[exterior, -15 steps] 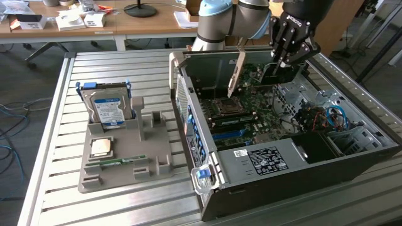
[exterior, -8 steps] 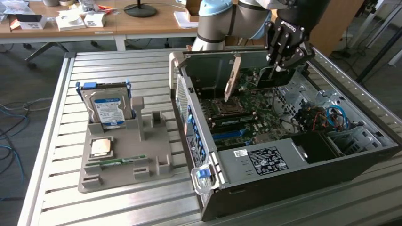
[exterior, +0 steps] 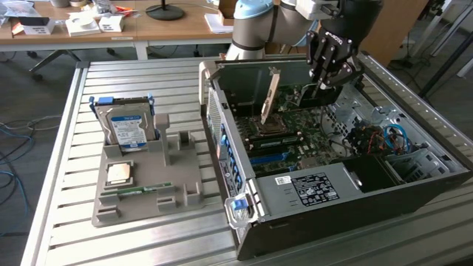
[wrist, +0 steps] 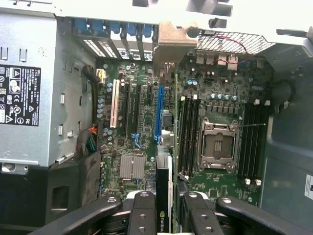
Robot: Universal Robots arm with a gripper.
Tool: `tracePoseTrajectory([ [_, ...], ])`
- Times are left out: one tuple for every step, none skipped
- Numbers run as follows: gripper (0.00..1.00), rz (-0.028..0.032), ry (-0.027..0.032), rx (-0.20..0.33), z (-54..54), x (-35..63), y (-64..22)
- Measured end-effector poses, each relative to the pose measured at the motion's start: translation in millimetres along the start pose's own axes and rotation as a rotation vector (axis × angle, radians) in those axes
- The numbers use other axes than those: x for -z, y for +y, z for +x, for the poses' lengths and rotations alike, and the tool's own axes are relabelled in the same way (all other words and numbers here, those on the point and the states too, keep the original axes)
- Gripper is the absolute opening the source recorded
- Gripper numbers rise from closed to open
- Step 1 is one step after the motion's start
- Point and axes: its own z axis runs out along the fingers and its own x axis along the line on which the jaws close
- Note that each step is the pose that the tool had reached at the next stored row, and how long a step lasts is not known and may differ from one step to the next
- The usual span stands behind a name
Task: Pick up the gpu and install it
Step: 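Insert the gpu into the slot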
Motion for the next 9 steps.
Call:
tracePoseTrajectory([
  [0.26, -0.0001, 0.0, 0.0, 0.0, 0.0, 0.0],
  [0.26, 0.0, 0.0, 0.0, 0.0, 0.0, 0.0],
  [0.26, 0.0001, -0.0001, 0.0, 0.0, -0.1, 0.0],
  [0.26, 0.0001, -0.0002, 0.0, 0.0, -0.1, 0.0],
  [0.26, 0.0001, -0.0002, 0.0, 0.0, -0.2, 0.0],
  [0.26, 0.0002, -0.0005, 0.0, 0.0, -0.7, 0.0],
  [0.26, 0.0003, -0.0006, 0.0, 0.0, -1.6, 0.0],
  [0.26, 0.0002, -0.0005, 0.0, 0.1, -2.8, 0.0],
  [0.26, 0.0001, -0.0003, 0.0, 0.1, -4.0, 0.0],
])
